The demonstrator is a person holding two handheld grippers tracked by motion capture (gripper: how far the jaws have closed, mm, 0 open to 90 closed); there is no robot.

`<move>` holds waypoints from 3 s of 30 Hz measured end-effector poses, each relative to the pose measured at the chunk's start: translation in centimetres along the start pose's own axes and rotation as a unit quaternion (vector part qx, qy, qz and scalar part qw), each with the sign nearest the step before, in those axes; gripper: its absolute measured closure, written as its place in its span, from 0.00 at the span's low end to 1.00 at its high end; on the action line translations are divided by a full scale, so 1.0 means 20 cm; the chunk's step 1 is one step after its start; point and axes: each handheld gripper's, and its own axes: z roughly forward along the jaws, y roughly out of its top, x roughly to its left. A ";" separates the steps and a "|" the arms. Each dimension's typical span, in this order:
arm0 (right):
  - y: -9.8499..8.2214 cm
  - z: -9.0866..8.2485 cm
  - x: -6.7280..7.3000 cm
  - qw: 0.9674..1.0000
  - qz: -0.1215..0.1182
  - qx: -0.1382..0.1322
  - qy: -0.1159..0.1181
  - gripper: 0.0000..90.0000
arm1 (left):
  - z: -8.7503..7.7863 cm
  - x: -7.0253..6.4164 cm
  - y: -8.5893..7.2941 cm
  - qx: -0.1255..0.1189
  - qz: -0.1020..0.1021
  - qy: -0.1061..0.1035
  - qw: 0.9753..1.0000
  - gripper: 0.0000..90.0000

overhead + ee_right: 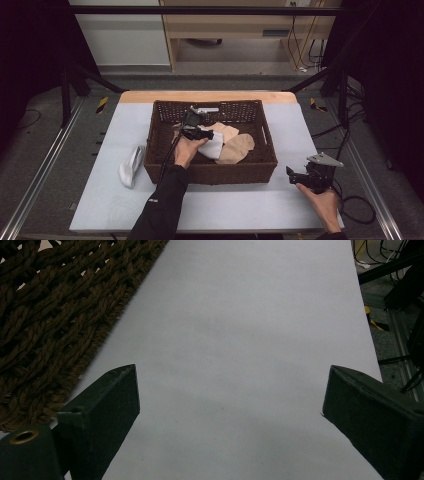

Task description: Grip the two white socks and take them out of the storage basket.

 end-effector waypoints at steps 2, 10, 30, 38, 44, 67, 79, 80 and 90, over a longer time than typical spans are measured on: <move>0.00 0.00 0.00 1.000 -0.001 0.000 0.000 0.09 | 0.01 0.00 -0.01 0.008 -0.001 -0.003 1.000 0.37; 0.00 0.00 0.00 1.000 0.000 0.001 0.001 0.09 | 0.03 0.01 -0.03 0.036 -0.012 -0.007 0.999 0.43; 0.00 0.00 0.00 1.000 -0.002 0.001 0.001 0.09 | -0.06 -0.01 0.00 0.009 -0.032 -0.047 0.998 0.93; 0.00 0.00 0.00 1.000 -0.002 0.000 0.001 0.09 | -0.16 0.00 0.02 -0.091 -0.025 -0.053 0.994 0.93; 0.00 0.00 0.00 1.000 -0.003 0.000 0.000 0.09 | -0.26 0.00 0.03 -0.152 -0.020 -0.049 0.987 0.93; 0.00 0.00 0.00 1.000 -0.003 0.000 -0.001 0.10 | -0.74 0.06 -0.01 -0.289 -0.022 -0.076 0.954 0.93; 0.00 0.00 0.00 1.000 -0.005 0.001 -0.002 0.10 | -0.96 0.18 -0.15 -0.324 -0.029 -0.077 0.942 0.93; 0.00 0.00 0.00 1.000 -0.005 0.002 -0.001 0.10 | -0.97 0.19 -0.16 -0.327 -0.030 -0.076 0.942 0.93; 0.00 0.00 0.00 1.000 -0.006 0.002 -0.001 0.10 | -1.09 0.30 -0.30 -0.339 -0.033 -0.054 0.939 0.93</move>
